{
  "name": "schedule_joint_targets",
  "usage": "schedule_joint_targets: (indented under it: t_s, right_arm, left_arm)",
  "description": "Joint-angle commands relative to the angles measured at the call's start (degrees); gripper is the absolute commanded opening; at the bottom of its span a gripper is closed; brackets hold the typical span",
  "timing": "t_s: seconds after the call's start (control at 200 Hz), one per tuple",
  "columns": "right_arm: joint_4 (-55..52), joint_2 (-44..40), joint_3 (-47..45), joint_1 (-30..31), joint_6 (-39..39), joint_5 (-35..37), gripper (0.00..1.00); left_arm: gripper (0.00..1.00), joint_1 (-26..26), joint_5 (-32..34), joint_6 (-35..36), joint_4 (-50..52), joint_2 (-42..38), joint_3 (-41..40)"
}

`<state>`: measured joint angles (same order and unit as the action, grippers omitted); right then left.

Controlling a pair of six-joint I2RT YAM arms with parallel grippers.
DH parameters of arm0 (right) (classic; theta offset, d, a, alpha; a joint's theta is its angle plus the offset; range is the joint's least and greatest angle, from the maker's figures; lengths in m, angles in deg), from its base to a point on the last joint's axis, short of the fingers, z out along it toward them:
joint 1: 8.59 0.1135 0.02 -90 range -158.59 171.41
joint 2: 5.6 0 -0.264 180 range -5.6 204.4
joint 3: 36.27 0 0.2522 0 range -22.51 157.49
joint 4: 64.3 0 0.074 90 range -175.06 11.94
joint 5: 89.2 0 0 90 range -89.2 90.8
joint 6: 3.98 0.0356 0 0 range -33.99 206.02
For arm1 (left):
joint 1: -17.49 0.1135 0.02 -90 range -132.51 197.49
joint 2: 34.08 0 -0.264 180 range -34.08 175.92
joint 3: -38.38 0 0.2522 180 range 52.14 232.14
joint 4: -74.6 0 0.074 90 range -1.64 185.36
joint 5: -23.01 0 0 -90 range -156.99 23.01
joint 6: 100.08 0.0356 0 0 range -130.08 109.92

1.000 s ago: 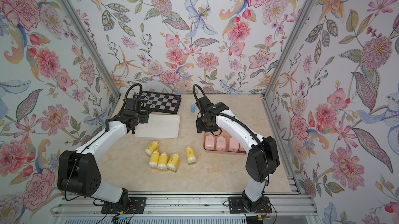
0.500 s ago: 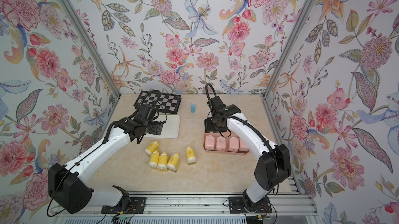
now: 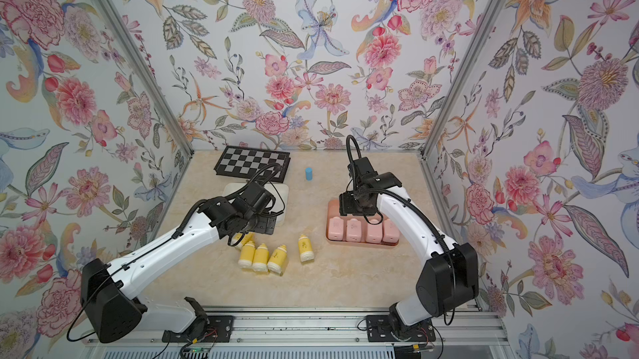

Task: Place the pencil sharpeners by color into the storage box
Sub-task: Pick up the pencil sharpener from the center of the board.

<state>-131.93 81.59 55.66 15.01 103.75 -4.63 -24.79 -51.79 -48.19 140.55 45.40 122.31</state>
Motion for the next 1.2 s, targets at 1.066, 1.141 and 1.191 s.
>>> schedule_joint_targets:
  t_s: [1.066, 1.141, 1.191]
  right_arm:
    - [2.1, 0.5, -2.5, -1.7, -1.4, -3.2, 0.67]
    - [2.1, 0.4, -2.5, -1.8, -1.5, -3.2, 0.67]
    - [2.1, 0.4, -2.5, -1.9, -1.6, -3.2, 0.67]
  left_arm:
    - [0.89, 12.6, -6.5, 8.5, 0.2, 0.9, -11.6]
    - [0.88, 13.8, -7.4, 9.0, -0.4, 1.1, -12.1]
    - [0.87, 14.5, -8.1, 9.5, -0.7, 1.3, -12.3]
